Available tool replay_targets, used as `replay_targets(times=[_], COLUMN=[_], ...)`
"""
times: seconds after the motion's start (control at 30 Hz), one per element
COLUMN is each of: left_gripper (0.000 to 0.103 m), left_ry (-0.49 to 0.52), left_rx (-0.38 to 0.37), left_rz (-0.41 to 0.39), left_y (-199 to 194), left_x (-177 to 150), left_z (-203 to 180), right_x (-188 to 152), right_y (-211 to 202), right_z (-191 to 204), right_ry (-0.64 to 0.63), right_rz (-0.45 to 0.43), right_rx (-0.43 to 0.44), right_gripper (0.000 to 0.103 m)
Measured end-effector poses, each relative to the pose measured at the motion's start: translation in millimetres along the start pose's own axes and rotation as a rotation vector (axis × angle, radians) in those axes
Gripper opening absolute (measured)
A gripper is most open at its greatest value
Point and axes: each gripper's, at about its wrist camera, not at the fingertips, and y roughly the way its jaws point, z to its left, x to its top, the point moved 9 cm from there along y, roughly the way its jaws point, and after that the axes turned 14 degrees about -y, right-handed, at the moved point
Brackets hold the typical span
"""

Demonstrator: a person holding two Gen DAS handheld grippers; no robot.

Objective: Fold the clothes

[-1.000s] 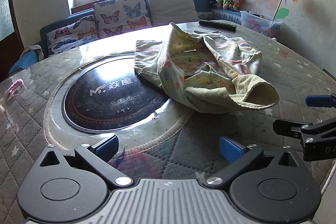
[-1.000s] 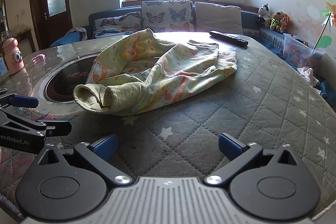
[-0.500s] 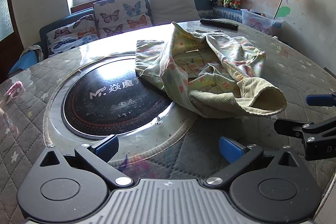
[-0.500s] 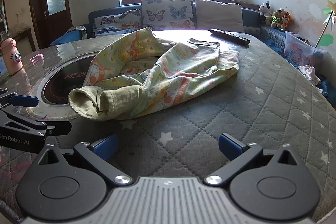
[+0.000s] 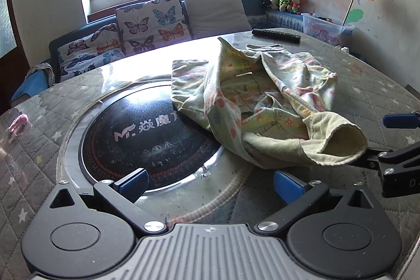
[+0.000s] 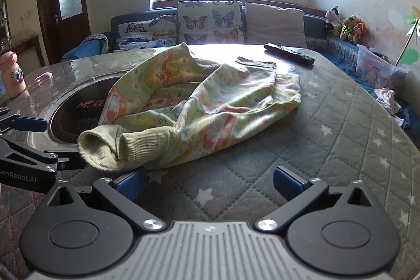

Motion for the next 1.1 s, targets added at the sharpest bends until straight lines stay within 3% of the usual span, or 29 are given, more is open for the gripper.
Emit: replay_targets(times=[0.73, 1.1], left_gripper=[0.103, 0.102], left_ry=[0.012, 0.048], left_rx=[0.011, 0.019], left_rz=[-0.016, -0.071], left_y=[7.5, 21.2], left_x=[22.8, 68.1], left_z=[6.5, 2.2], right_x=[16.7, 49.1], right_y=[8.2, 36.8], right_z=[-21.4, -42.5], right_ry=[-0.021, -0.024], right_rz=[0.008, 0.011], right_rx=[-0.033, -0.013], right_gripper=[0.103, 0.103])
